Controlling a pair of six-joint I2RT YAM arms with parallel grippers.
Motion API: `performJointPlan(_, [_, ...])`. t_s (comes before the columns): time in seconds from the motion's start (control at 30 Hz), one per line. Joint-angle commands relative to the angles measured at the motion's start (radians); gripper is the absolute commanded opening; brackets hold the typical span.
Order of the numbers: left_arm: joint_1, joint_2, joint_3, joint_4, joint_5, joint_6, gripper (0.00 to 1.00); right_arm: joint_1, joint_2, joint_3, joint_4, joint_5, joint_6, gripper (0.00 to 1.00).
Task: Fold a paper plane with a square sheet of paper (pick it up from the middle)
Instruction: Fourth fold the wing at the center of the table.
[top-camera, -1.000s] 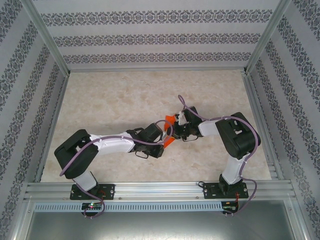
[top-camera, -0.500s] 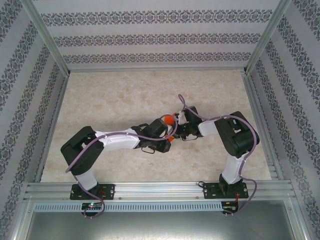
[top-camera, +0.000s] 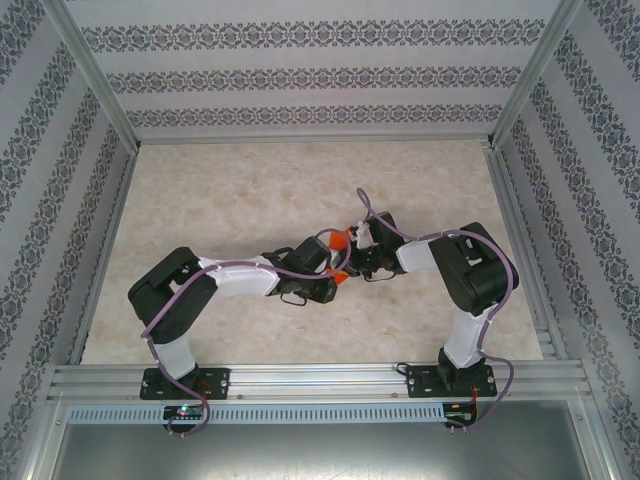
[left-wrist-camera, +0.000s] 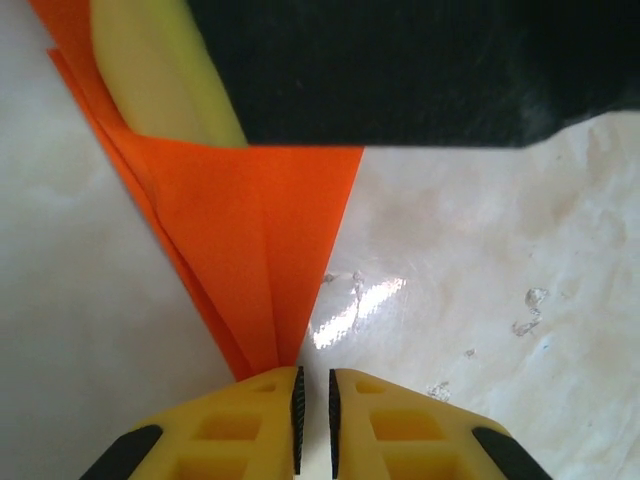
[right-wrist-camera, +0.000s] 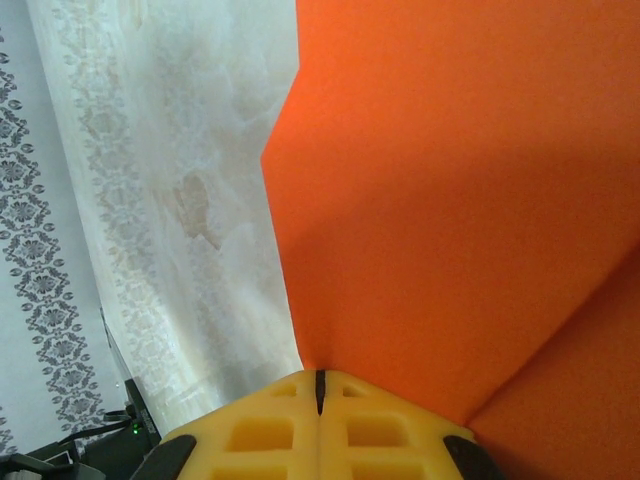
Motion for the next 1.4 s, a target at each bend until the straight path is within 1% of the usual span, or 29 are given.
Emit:
performJointPlan(0.0, [0.039,-0.068,-0.014,0.087,0.016,-0.016,0.19,-0.013,0.05,-0.031,-0.092,0.099,-0.021,0.0])
performJointPlan(0.13, [0.069,-0.071,-0.012,0.119,0.048,-0.028,0.19,-0.014,0.046,-0.031,-0.092,0.097,-0.019,0.0])
performJointPlan(0.27, [0.089,-0.025,0.001,0.14,0.076,-0.028,0.19,-0.015,0.038,-0.033,-0.09,0.094,-0.015,0.0])
performJointPlan(0.37, [0.092,0.017,0.009,0.167,0.111,-0.032,0.19,-0.017,0.034,-0.033,-0.081,0.089,-0.005,0.0])
performJointPlan(0.6, [0.092,0.07,0.01,0.177,0.125,-0.017,0.18,-0.023,0.03,-0.031,-0.051,0.073,0.02,0.0])
performJointPlan(0.77, [0.092,0.104,0.009,0.132,0.083,0.016,0.16,-0.026,0.021,-0.018,-0.052,0.071,0.025,0.0])
performJointPlan(0.93, [0.089,0.119,-0.018,0.082,0.029,0.063,0.15,-0.038,0.0,-0.004,-0.056,0.109,0.029,0.02])
performJointPlan(1.2, [0.071,0.165,-0.078,0.01,-0.059,0.154,0.13,-0.053,0.018,0.085,-0.107,0.15,0.02,0.02])
performJointPlan(1.37, [0.06,0.17,-0.09,-0.047,-0.093,0.181,0.13,-0.069,0.045,0.14,-0.146,0.166,0.0,0.02])
